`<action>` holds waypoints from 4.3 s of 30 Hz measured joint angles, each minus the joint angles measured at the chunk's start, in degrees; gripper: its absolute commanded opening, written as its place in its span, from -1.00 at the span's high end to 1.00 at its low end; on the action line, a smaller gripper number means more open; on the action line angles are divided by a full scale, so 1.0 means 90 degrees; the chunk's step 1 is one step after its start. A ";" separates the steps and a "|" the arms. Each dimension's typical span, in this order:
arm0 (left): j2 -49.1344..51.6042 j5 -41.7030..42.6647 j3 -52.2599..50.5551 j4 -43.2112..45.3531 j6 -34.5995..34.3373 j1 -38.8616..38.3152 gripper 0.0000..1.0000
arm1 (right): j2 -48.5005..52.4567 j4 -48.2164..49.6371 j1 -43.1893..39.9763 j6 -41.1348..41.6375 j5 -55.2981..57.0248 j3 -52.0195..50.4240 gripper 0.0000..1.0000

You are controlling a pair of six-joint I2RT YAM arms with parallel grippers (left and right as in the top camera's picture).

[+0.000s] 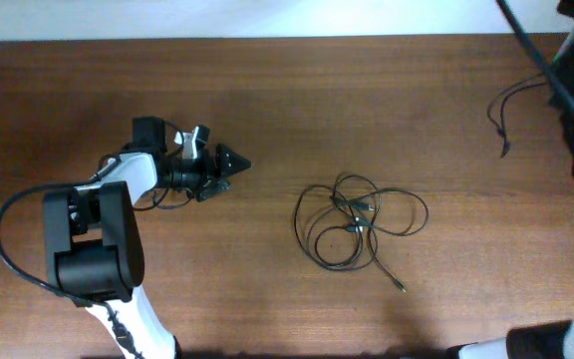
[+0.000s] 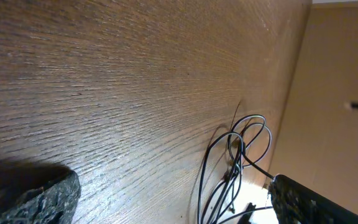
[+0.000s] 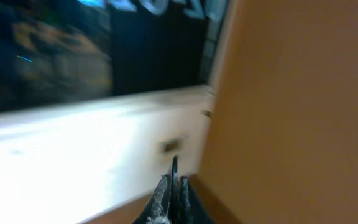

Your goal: Untangle cables

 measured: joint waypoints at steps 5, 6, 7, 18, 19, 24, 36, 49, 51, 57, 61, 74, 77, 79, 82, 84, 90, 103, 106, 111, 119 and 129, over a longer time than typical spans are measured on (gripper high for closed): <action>0.0000 0.0000 0.0000 0.0000 -0.0002 0.0000 -0.99 | 0.0629 -0.0022 -0.1375 -0.0012 0.0216 -0.0151 0.92; 0.0000 0.0000 0.0000 0.0000 -0.0002 0.0000 -0.99 | 0.0707 -0.0019 -0.1639 0.0039 0.0236 -0.0151 0.92; 0.0000 -0.0002 0.0000 0.0002 -0.0002 0.0000 -0.99 | 0.0760 -0.0015 -0.1887 0.0138 0.0238 -0.0151 0.92; -0.0044 -0.0250 0.0019 0.0053 -0.0002 -0.0447 -0.99 | 0.2778 -0.2101 -0.3796 0.1222 -0.2776 -0.0170 0.09; -0.0046 -0.0262 0.0019 0.0051 -0.0002 -0.0447 -0.98 | 0.2985 -0.2397 -0.3796 0.1246 -0.3453 -0.0177 0.04; -0.0049 -0.0289 0.0024 0.0066 -0.0002 -0.0454 -0.99 | 0.3633 -0.4243 -0.3738 0.1146 -0.5756 -0.0187 -0.07; -0.0049 -0.0321 0.0029 0.0148 -0.0024 -0.0457 -0.98 | 0.3912 -0.4330 -0.3087 0.0279 -0.5935 -0.2472 0.92; -0.0049 -0.0335 0.0032 0.0170 -0.0046 -0.0457 -0.98 | 0.3951 -0.5204 -0.4884 0.2492 -0.3232 -0.1027 -0.40; -0.0049 -0.0335 0.0032 0.0170 -0.0046 -0.0457 -0.98 | 0.3951 -0.5105 -0.5129 0.2562 -0.3327 -0.1027 -0.85; -0.0049 -0.0335 0.0032 0.0170 -0.0046 -0.0457 -0.99 | 0.3951 -0.5117 -0.5350 0.2579 -0.3791 -0.0884 -0.89; -0.0049 -0.0335 0.0032 0.0175 -0.0046 -0.0457 -0.99 | 0.3662 -0.5068 -0.4821 0.2358 -0.4294 -0.0270 -0.92; -0.0049 -0.0342 0.0032 0.0219 -0.0046 -0.0457 -0.99 | 0.2844 -0.5714 -0.2212 0.0168 -0.6912 -0.1294 -0.98; -0.0049 -0.0342 0.0032 0.0219 -0.0049 -0.0457 -0.99 | 0.2756 -0.5620 -0.1719 0.0168 -0.6914 -0.1999 -0.98; -0.0049 -0.0342 0.0032 0.0221 -0.0049 -0.0457 -0.99 | 0.2616 -0.5229 -0.1372 0.0163 -0.6943 -0.2506 -0.99; -0.0049 -0.0352 0.0032 0.0223 -0.0049 -0.0457 -0.98 | 0.2392 -0.4697 -0.0692 0.0158 -0.7128 -0.3383 -0.99; -0.0049 -0.0357 0.0032 0.0223 -0.0049 -0.0457 -0.98 | 0.2363 -0.4277 -0.0160 0.0163 -0.7220 -0.3929 -1.00; -0.0049 -0.0362 0.0032 0.0240 -0.0046 -0.0457 -0.99 | 0.2361 -0.3509 0.1562 0.0221 -0.7575 -0.4738 -0.97; -0.0049 -0.0359 0.0032 0.0240 -0.0049 -0.0457 -0.99 | 0.2356 -0.2606 0.2098 0.0724 -0.7611 -0.5158 0.92; -0.0049 -0.0359 0.0032 0.0243 -0.0046 -0.0457 -0.99 | 0.2305 -0.2613 0.2307 0.0865 -0.7606 -0.5066 0.92; -0.0049 -0.0359 0.0032 0.0243 -0.0049 -0.0457 -0.99 | 0.0865 -0.2633 0.3011 0.0894 -0.7609 -0.3988 0.92; -0.0049 -0.0359 0.0032 0.0243 -0.0049 -0.0457 -0.99 | -0.0182 -0.2902 0.3218 0.1056 -0.7203 -0.3764 0.78; -0.0049 -0.0359 0.0032 0.0243 -0.0046 -0.0457 -0.99 | 0.0376 -0.2599 0.3242 0.1919 -0.7142 -0.5068 -0.97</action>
